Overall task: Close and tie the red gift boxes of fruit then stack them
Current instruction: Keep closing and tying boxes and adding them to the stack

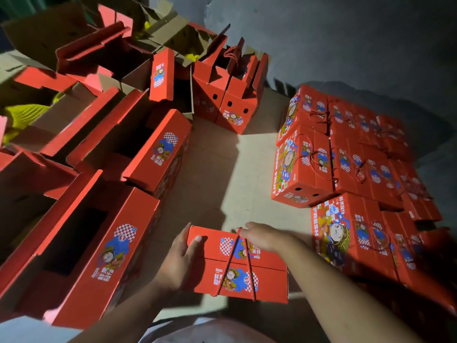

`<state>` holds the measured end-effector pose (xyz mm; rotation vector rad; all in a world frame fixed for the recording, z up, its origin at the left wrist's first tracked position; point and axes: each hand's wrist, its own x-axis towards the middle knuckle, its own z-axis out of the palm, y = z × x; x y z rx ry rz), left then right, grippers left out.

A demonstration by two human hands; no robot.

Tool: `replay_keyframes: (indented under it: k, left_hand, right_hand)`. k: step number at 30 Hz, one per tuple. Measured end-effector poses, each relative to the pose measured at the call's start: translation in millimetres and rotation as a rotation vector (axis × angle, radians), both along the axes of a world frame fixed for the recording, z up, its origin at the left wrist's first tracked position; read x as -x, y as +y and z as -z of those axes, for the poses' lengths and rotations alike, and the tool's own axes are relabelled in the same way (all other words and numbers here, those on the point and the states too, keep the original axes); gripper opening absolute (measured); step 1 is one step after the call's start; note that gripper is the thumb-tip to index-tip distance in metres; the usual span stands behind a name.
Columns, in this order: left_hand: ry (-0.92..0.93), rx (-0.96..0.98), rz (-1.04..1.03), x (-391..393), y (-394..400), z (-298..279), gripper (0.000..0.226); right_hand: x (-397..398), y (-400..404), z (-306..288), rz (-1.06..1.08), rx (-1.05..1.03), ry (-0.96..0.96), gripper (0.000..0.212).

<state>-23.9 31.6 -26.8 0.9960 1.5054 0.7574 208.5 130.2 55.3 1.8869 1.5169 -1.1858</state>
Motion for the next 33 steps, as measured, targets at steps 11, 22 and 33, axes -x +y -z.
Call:
replay_keyframes:
  k: [11,22,33]
  left_hand:
    - [0.018,-0.013,0.013,1.8,-0.3,-3.8,0.091]
    - [-0.064,0.037,0.036,1.3,2.7,-25.1,0.063]
    - [-0.180,0.066,0.047,-17.6,47.8,-85.3,0.061]
  right_hand:
    - [25.3,-23.6,-49.9,0.254,-0.330,0.527,0.050]
    - [7.0,-85.5,-133.2,-0.048,-0.248,0.544,0.066]
    - [-18.8,-66.3,-173.8,0.444,-0.578,0.743,0.044]
